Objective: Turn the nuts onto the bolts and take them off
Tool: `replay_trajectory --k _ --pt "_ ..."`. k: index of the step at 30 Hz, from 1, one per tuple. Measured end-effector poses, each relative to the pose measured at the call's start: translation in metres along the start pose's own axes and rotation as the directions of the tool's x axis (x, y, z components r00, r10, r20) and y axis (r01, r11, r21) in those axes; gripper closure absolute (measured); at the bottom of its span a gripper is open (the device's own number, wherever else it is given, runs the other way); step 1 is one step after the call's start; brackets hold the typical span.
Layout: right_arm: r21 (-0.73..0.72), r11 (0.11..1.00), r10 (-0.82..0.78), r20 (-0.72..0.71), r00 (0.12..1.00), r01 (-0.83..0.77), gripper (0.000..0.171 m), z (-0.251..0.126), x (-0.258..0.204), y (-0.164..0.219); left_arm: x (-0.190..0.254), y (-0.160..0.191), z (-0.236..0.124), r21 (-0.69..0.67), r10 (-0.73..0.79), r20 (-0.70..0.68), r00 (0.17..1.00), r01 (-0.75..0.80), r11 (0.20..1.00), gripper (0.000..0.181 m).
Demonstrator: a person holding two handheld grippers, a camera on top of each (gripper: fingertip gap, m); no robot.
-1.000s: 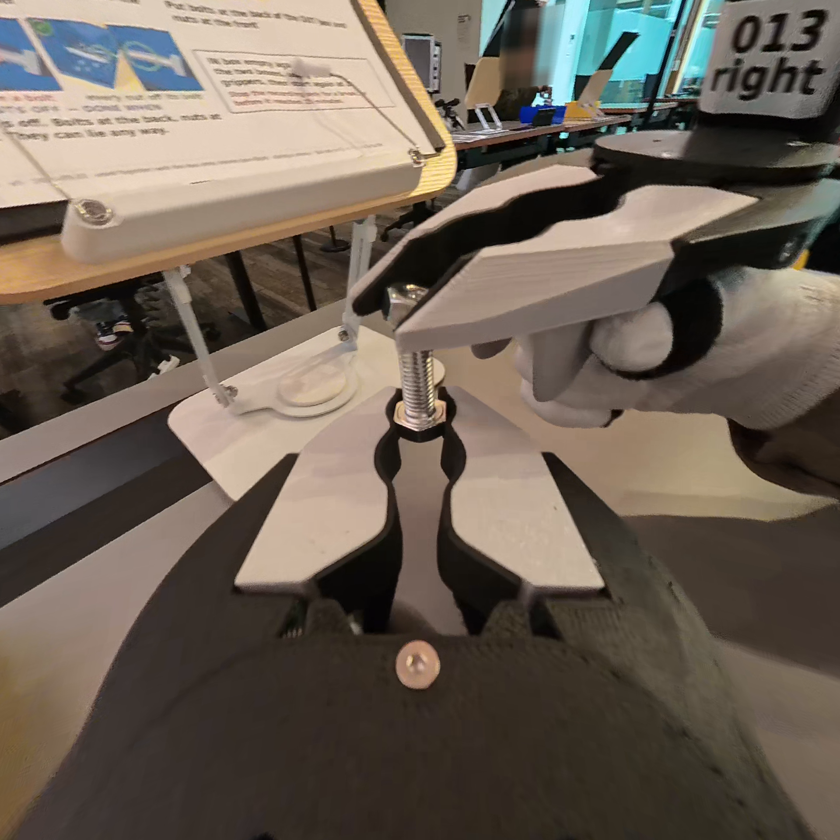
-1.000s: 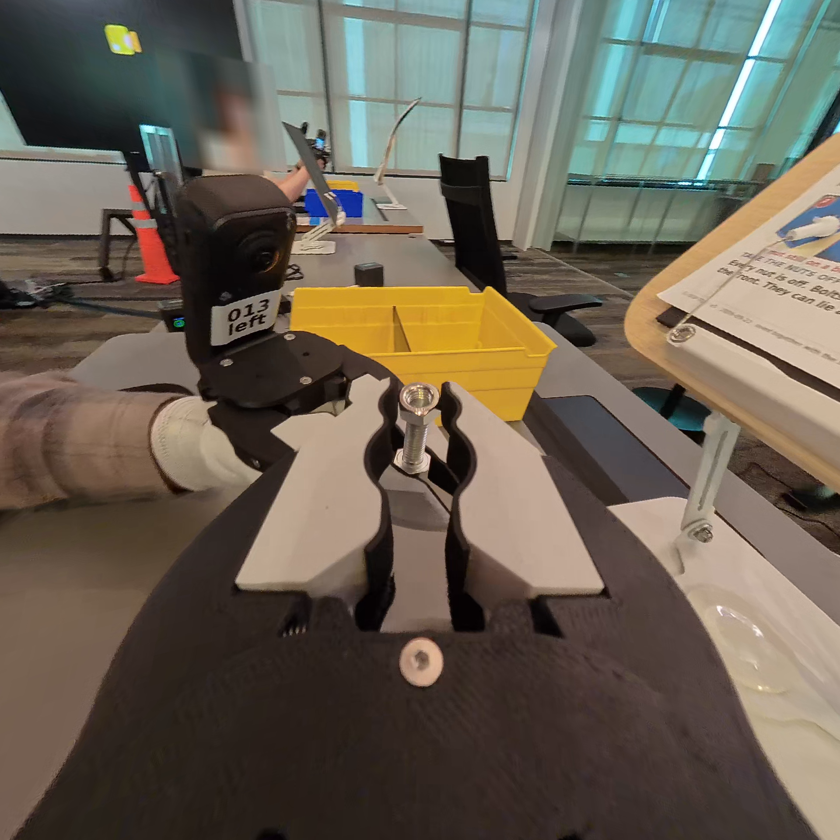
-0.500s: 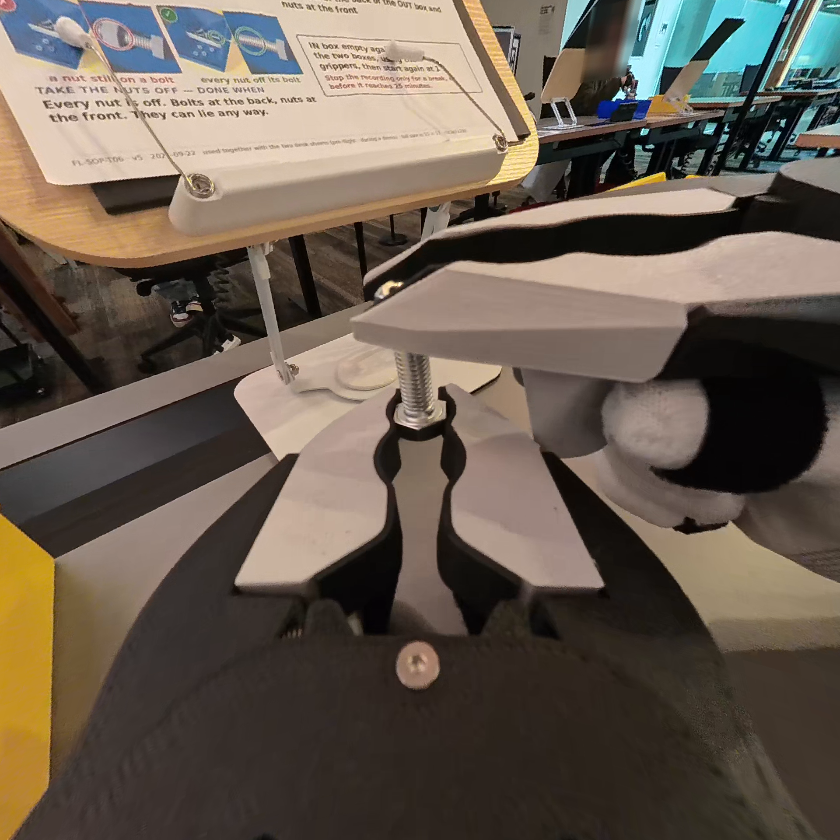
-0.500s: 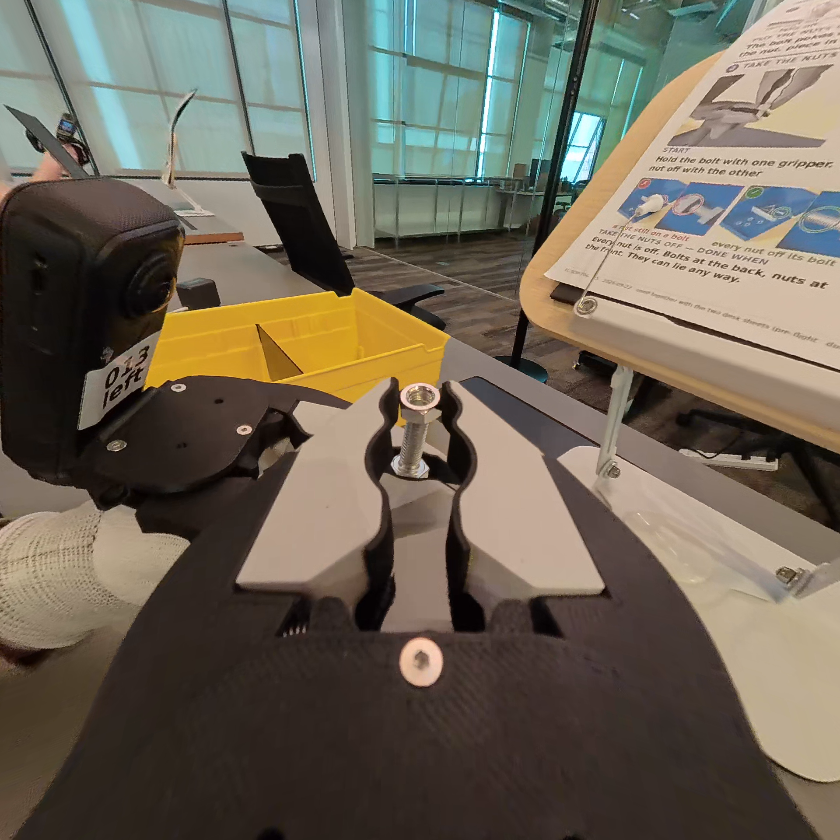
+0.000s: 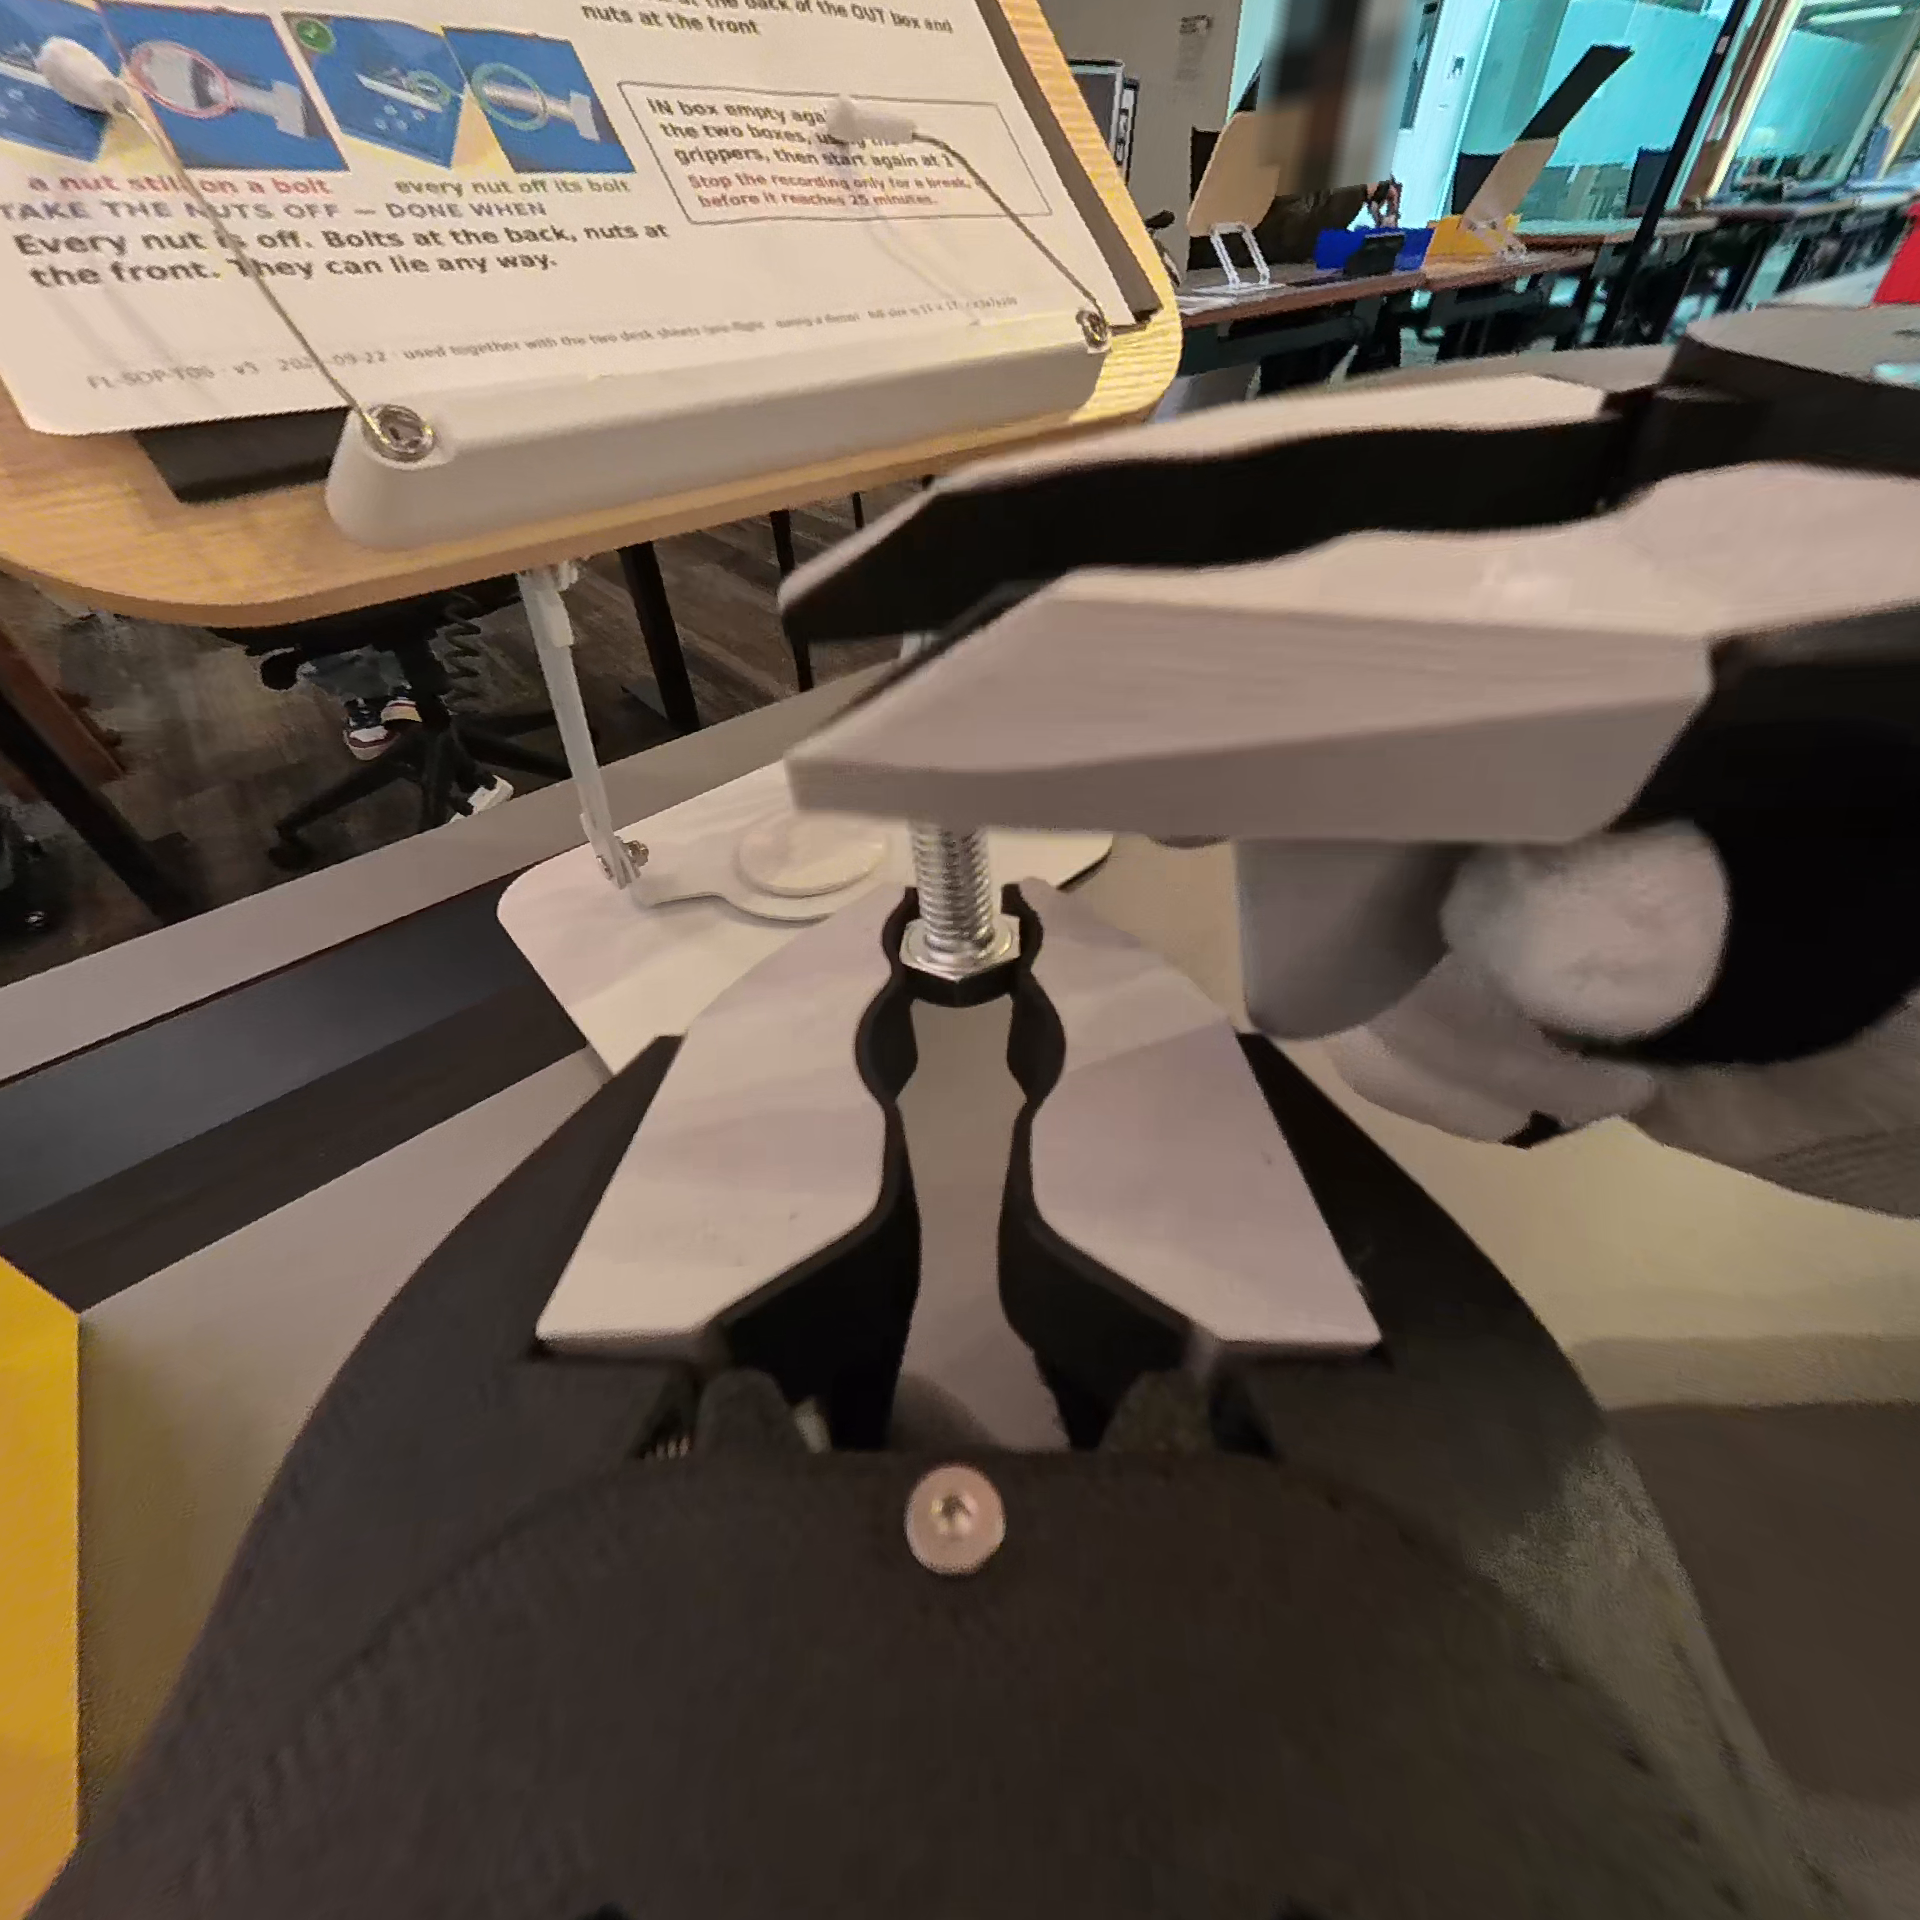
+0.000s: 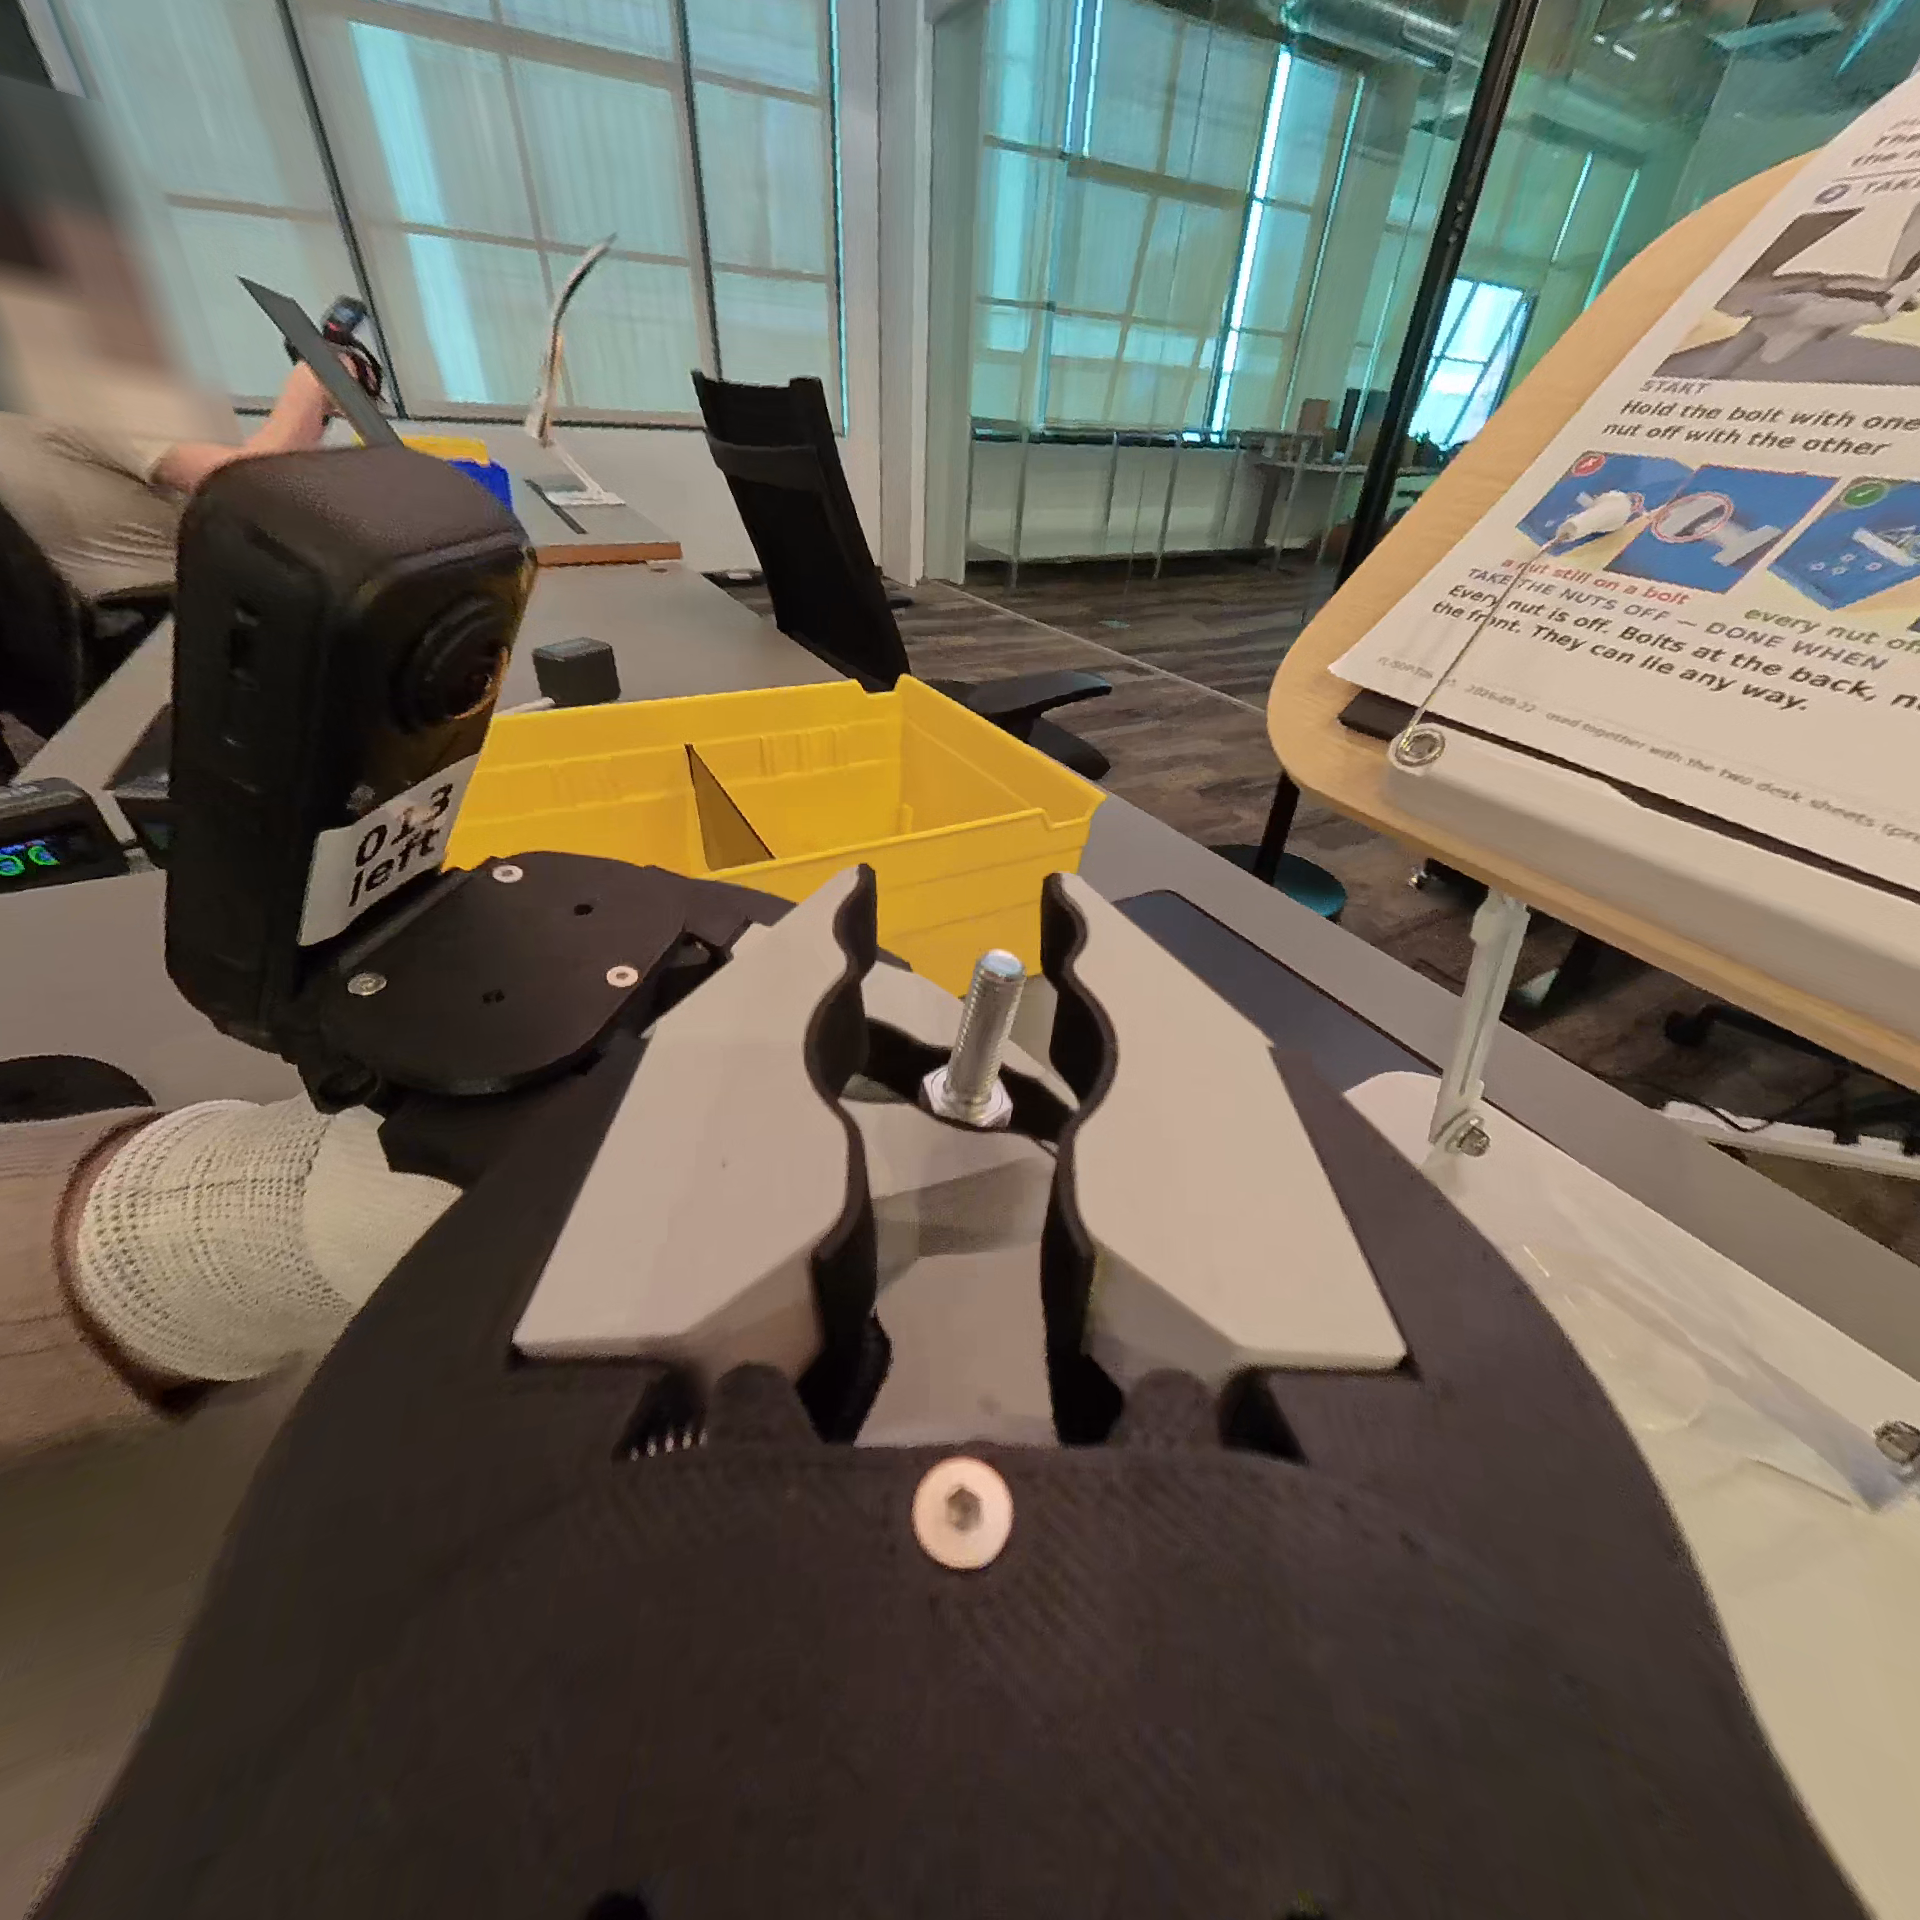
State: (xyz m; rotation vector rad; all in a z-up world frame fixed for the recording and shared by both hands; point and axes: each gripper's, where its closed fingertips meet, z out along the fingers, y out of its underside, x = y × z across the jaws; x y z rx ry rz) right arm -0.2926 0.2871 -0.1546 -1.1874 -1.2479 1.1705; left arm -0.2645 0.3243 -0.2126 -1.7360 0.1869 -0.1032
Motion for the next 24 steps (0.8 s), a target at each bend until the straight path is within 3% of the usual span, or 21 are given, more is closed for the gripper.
replay_trajectory --k 4,9,12,15,19,24 --pt "0.074 0.987 0.128 0.149 0.981 -0.14 0.148 -0.018 0.008 -0.022 0.014 -0.002 -0.002 0.023 0.018 -0.09 0.996 -0.016 1.0 0.168" --pt "0.044 0.989 0.134 0.149 0.98 -0.142 0.153 -0.067 0.061 -0.042 0.016 -0.002 -0.005 0.025 0.051 -0.123 0.991 -0.049 0.999 0.167" --pt "-0.071 0.996 0.065 0.1 0.993 -0.058 0.148 -0.091 0.083 -0.035 0.011 -0.005 -0.008 0.038 0.034 -0.121 0.992 -0.03 0.999 0.167" --pt "-0.31 0.949 -0.055 0.013 0.998 0.056 0.141 -0.115 0.106 -0.008 0.008 -0.005 -0.008 0.04 0.021 -0.118 0.993 -0.016 0.999 0.167" --pt "-0.72 0.688 -0.206 -0.076 0.976 0.089 0.132 -0.186 0.142 0.047 0.014 -0.002 -0.006 0.033 0.029 -0.14 0.99 -0.024 0.999 0.167" --pt "-0.929 0.341 -0.349 0.02 0.937 0.147 0.134 -0.277 0.168 0.073 0.021 0.006 -0.002 0.011 0.015 -0.168 0.986 -0.013 1.0 0.167"
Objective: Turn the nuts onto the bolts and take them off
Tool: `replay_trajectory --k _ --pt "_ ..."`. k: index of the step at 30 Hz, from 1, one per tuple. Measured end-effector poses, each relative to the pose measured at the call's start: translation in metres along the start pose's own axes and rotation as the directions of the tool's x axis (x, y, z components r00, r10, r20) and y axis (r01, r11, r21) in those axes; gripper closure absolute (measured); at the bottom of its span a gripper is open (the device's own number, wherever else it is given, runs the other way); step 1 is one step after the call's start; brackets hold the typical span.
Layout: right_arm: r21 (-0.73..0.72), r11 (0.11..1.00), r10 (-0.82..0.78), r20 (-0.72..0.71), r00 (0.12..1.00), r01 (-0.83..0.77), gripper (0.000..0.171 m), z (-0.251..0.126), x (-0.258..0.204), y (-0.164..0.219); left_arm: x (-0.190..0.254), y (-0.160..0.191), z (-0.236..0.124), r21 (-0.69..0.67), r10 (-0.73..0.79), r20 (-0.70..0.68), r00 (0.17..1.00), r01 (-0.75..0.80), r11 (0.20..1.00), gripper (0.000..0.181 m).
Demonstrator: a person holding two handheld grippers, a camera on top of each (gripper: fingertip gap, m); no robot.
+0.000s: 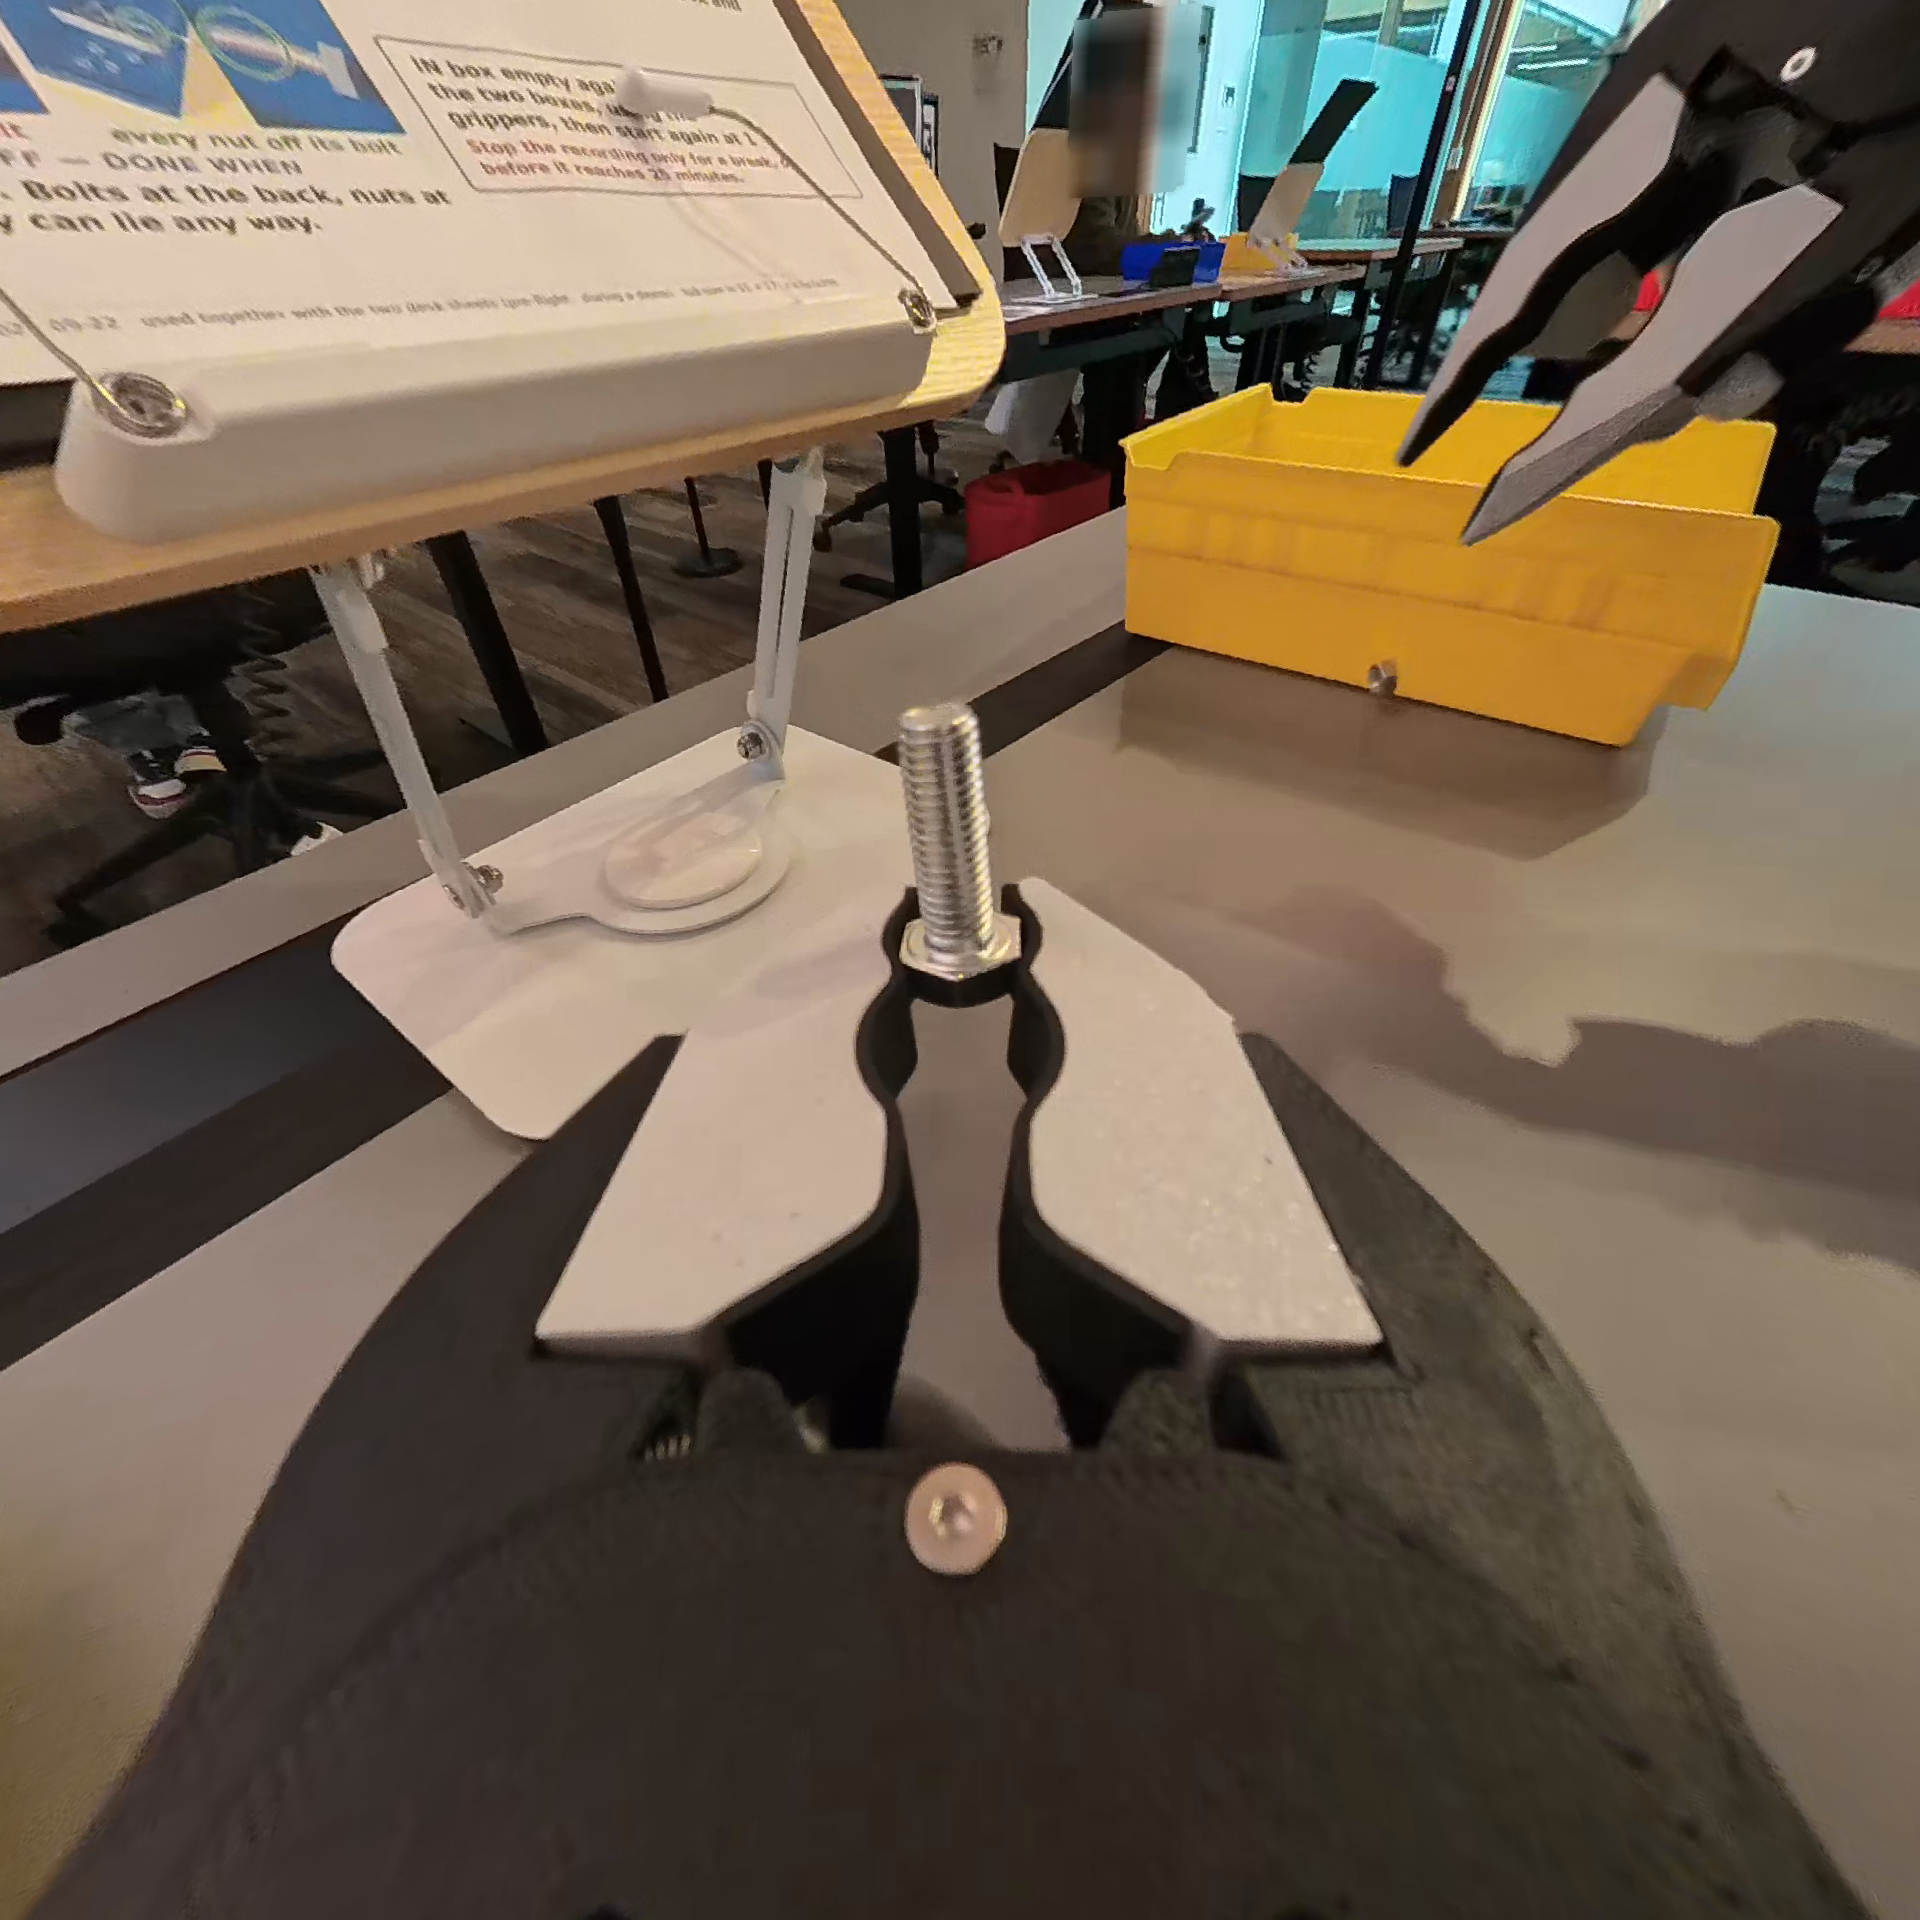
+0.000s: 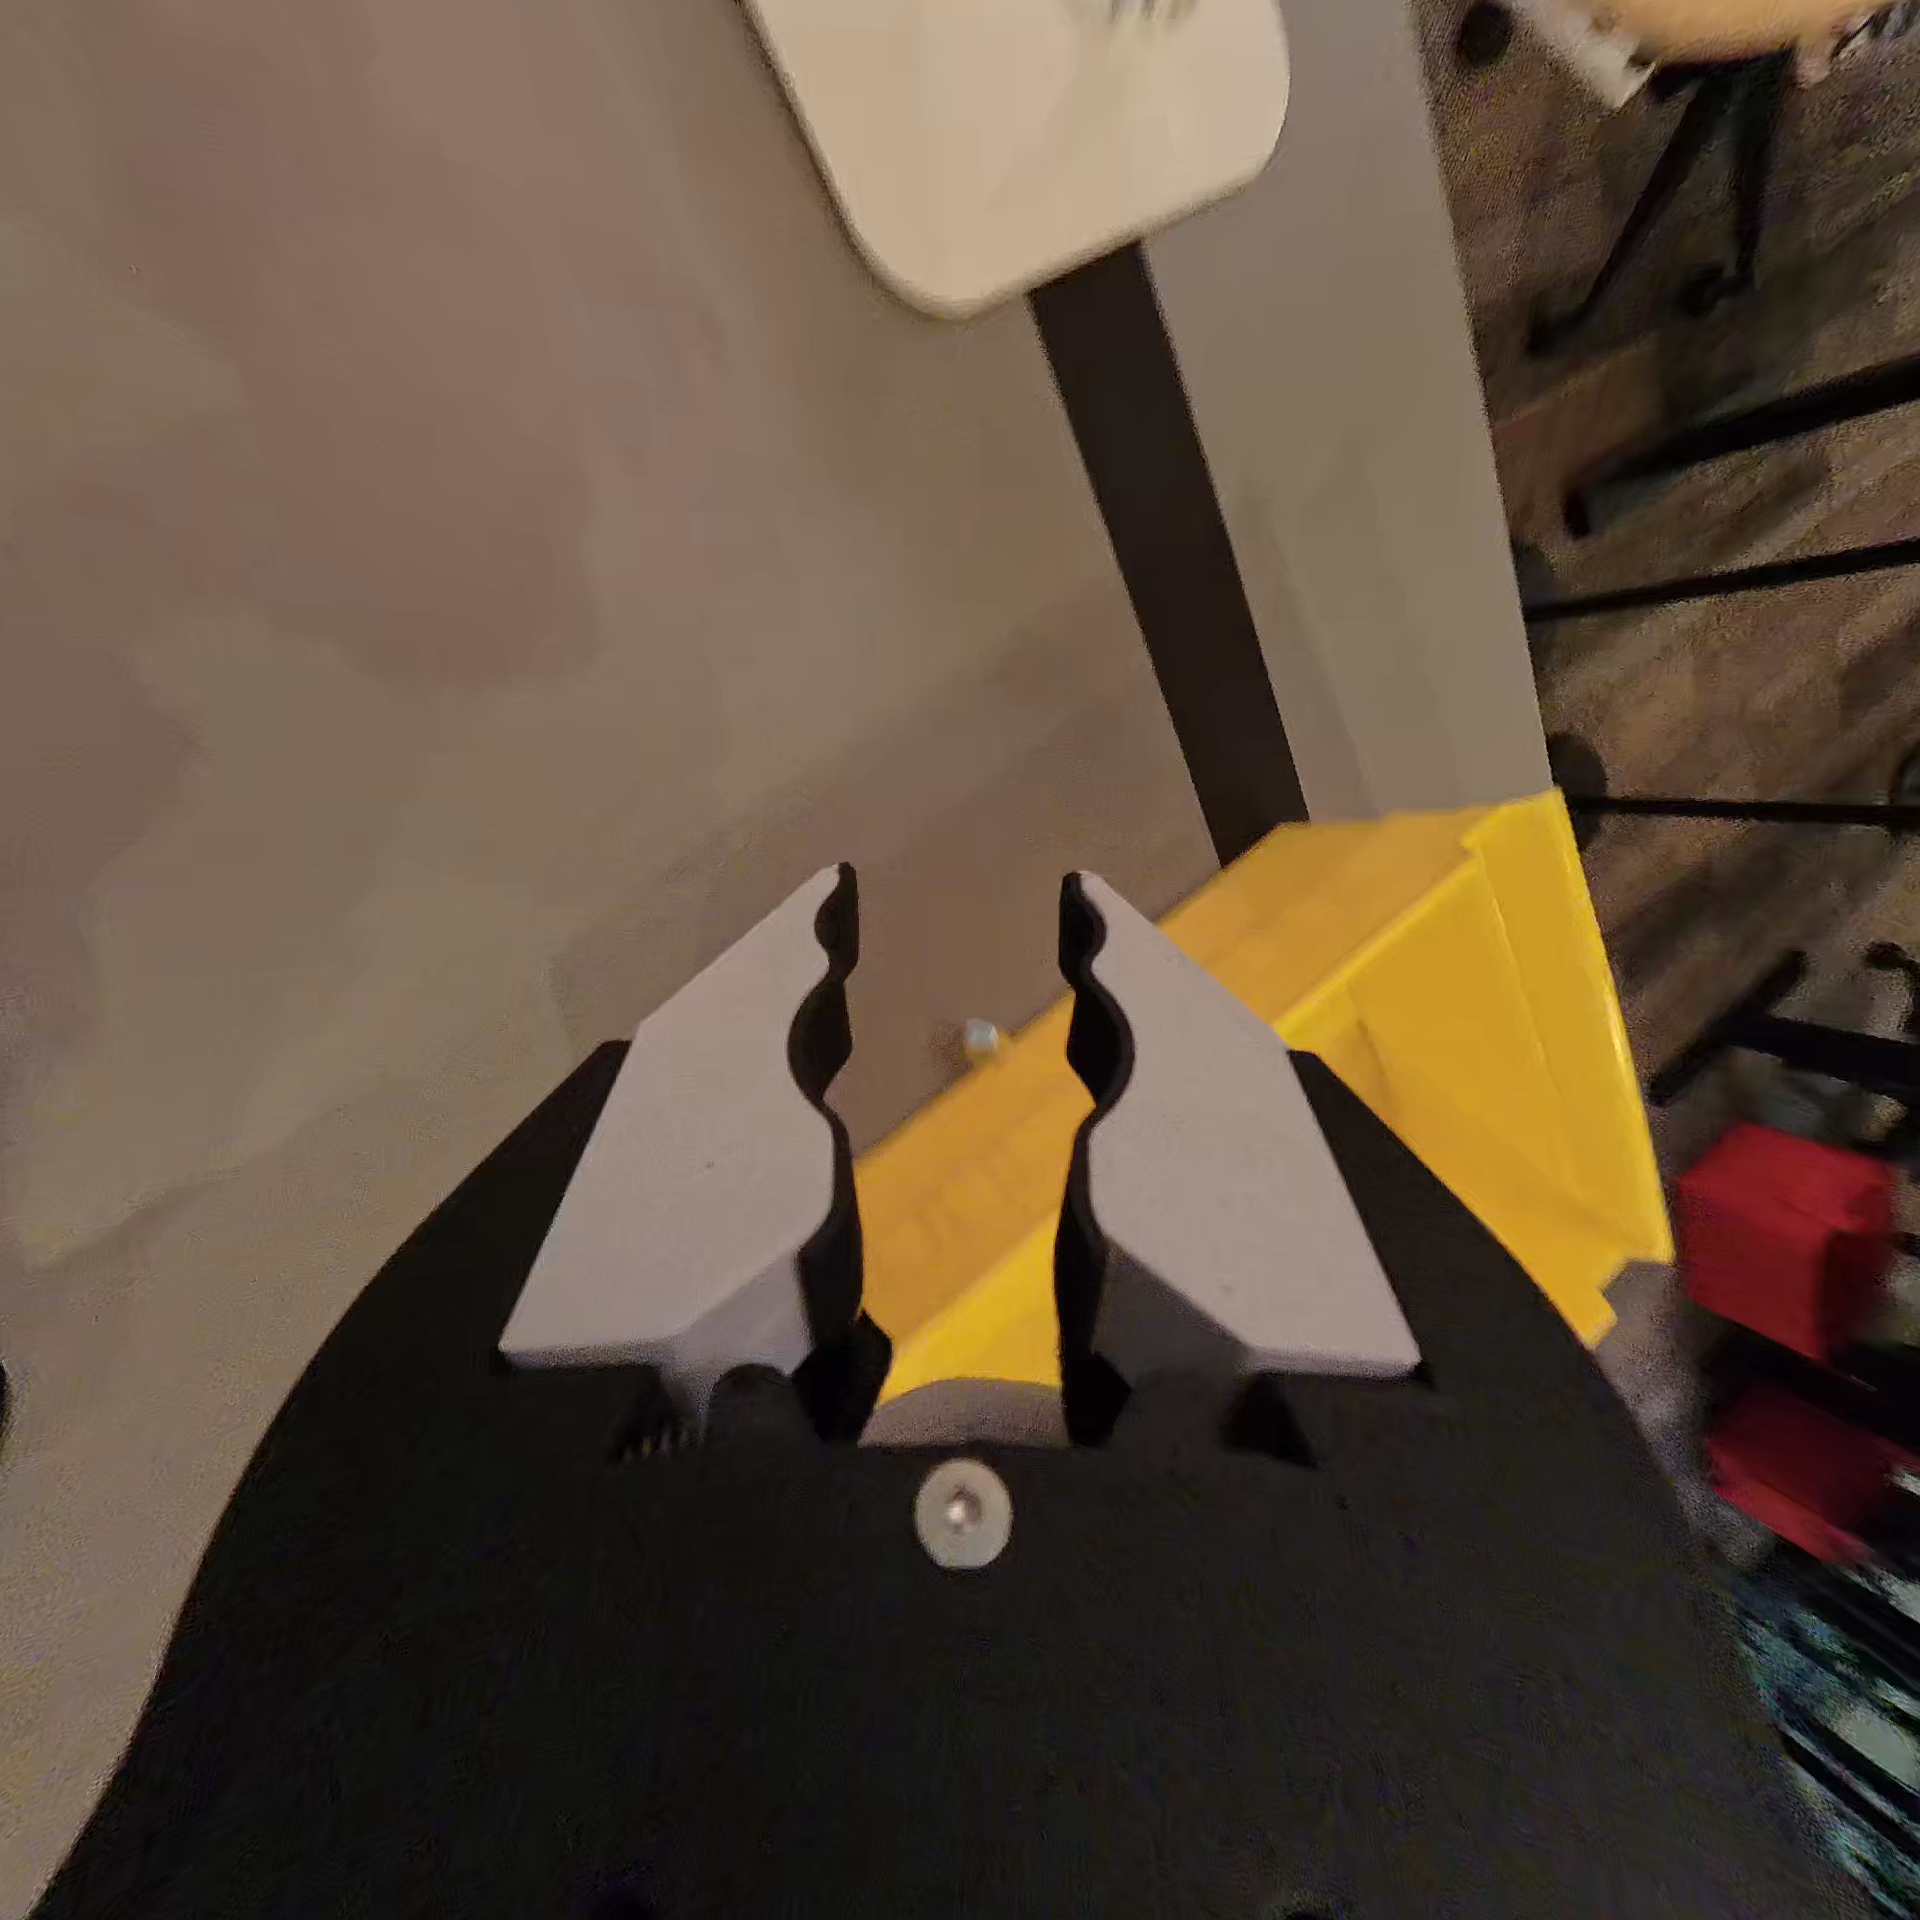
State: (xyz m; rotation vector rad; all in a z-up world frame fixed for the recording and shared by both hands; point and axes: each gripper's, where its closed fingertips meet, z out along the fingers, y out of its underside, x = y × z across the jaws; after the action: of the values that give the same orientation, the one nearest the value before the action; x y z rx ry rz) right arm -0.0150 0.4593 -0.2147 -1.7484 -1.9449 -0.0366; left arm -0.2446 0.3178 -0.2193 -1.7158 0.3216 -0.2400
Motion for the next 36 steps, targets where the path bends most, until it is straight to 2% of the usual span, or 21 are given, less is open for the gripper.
replay_trajectory --k 3,8,13,16,18,20,28,30,36 --pt "-0.09 0.993 -0.078 0.003 0.997 0.078 0.134 -0.005 0.011 0.025 0.003 0.0 0.001 0.001 -0.004 -0.01 1.0 0.004 1.0 0.167" --pt "-0.164 0.932 -0.299 0.16 0.941 0.324 0.14 0.014 -0.003 0.034 0.006 0.0 0.001 -0.009 0.016 -0.02 1.0 -0.016 1.0 0.167" --pt "-0.336 0.763 -0.453 0.332 0.828 0.552 0.146 0.054 -0.009 0.071 0.008 0.003 0.001 -0.03 0.048 -0.023 0.999 -0.049 0.998 0.167" --pt "-0.402 0.675 -0.472 0.409 0.781 0.619 0.149 0.067 -0.01 0.093 0.009 0.004 0.002 -0.034 0.048 -0.033 0.998 -0.05 0.998 0.167" --pt "-0.41 0.637 -0.489 0.441 0.753 0.653 0.149 0.071 -0.013 0.097 0.011 0.006 0.003 -0.04 0.045 -0.042 0.998 -0.047 0.998 0.167" --pt "-0.421 0.625 -0.479 0.457 0.749 0.657 0.139 0.074 -0.015 0.098 0.012 0.007 0.004 -0.045 0.047 -0.046 0.998 -0.049 0.998 0.167" --pt "-0.49 0.491 -0.504 0.515 0.694 0.72 0.152 0.081 -0.015 0.112 0.013 0.005 0.003 -0.043 0.056 -0.049 0.997 -0.059 0.997 0.167" --pt "-0.494 0.49 -0.514 0.502 0.696 0.718 0.158 0.083 -0.013 0.109 0.013 0.004 0.002 -0.042 0.057 -0.049 0.997 -0.059 0.997 0.167" --pt "-0.424 0.531 -0.516 0.525 0.677 0.734 0.161 0.081 -0.035 0.088 0.012 0.001 0.001 -0.035 0.061 -0.049 0.997 -0.063 0.997 0.167"
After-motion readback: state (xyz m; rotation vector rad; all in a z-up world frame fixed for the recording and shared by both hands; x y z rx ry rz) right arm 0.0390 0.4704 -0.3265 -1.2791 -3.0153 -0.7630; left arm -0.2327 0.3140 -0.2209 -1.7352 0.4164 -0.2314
